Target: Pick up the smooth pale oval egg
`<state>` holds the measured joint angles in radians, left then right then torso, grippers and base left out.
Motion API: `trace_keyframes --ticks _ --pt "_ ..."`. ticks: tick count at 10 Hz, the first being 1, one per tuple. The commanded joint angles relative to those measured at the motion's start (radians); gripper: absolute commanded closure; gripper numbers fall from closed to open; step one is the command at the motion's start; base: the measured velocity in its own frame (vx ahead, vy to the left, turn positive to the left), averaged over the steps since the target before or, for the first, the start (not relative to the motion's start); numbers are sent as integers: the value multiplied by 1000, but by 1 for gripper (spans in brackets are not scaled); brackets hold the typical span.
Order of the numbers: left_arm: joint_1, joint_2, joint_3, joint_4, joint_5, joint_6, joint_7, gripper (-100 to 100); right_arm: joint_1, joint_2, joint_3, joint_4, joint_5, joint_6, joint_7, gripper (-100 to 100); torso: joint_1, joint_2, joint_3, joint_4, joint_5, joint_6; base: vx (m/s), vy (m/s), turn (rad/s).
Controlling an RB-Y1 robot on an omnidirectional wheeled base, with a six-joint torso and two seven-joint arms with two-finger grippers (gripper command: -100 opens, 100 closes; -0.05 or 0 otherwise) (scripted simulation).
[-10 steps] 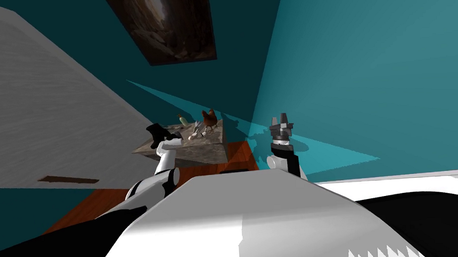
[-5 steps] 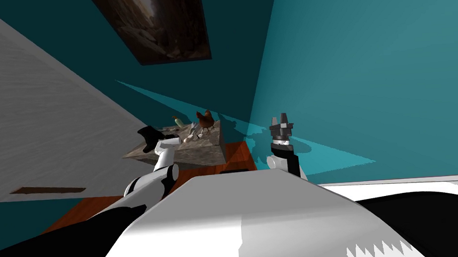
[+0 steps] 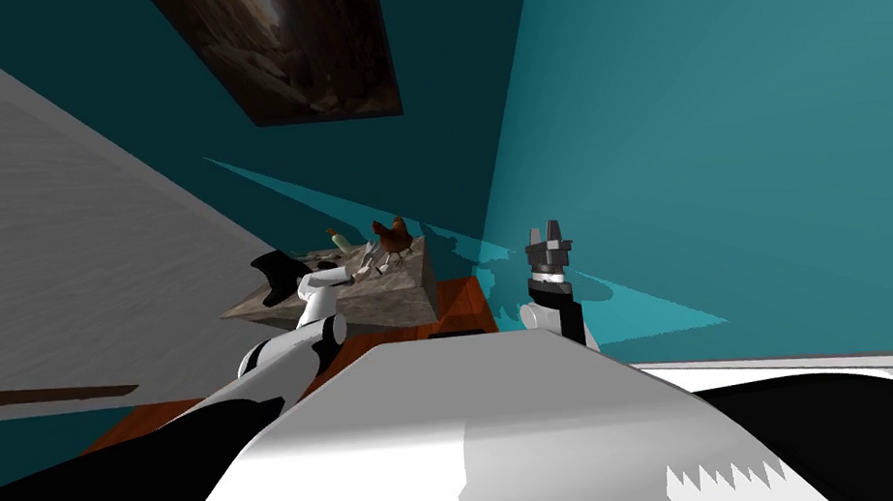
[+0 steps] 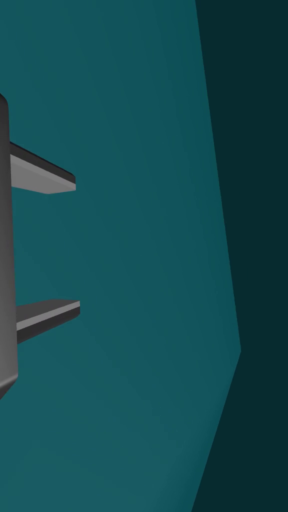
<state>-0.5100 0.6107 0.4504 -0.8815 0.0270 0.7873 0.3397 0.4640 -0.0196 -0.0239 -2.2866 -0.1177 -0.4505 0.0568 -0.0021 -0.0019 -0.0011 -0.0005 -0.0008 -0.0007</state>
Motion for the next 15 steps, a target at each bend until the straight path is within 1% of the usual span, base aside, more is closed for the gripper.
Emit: trace_keyframes --ticks 1,2,3,4,6,8,10,11,12,13,14,15 --pt "-8 3 5 11 0 28 14 -100 0 0 0 0 0 0 0 0 0 0 0 0 0 0 44 -24 -28" --pt "-24 12 13 40 3 64 33 -100 0 0 0 0 0 0 0 0 1 0 0 0 0 0 50 -29 -50" --pt "-38 22 20 66 6 89 52 -100 0 0 0 0 0 0 0 0 1 0 0 0 0 0 72 -36 -61" --pt "-38 22 20 66 6 96 52 -100 0 0 0 0 0 0 0 0 0 -1 -1 0 0 0 57 -21 -23" --pt "-60 39 31 110 10 151 84 -100 0 0 0 0 0 0 0 0 2 -1 0 0 1 0 69 0 -44" --pt "-72 52 39 142 13 190 108 -100 0 0 0 0 0 0 0 0 3 -2 -1 -1 1 0 72 16 -23" --pt "-70 60 44 169 13 216 124 -100 0 0 0 0 0 0 0 0 5 0 0 0 1 -1 44 54 4" --pt "-67 59 44 162 16 201 115 -100 0 0 0 0 0 0 0 0 8 1 0 0 2 -1 15 38 3" --pt "-66 59 45 163 17 204 116 0 0 0 0 0 0 0 0 0 6 2 1 0 2 -1 3 6 -1" --pt "-61 72 55 184 3 197 147 -100 0 0 0 0 0 0 0 0 4 3 2 1 1 -1 -40 34 -314" --pt "-55 85 65 206 -11 190 177 -100 0 0 0 0 0 0 0 0 5 5 3 1 1 1 -107 111 -411" --pt "-55 85 65 206 -11 190 177 -100 0 0 0 0 0 0 0 0 9 9 5 2 2 0 -103 110 -177"
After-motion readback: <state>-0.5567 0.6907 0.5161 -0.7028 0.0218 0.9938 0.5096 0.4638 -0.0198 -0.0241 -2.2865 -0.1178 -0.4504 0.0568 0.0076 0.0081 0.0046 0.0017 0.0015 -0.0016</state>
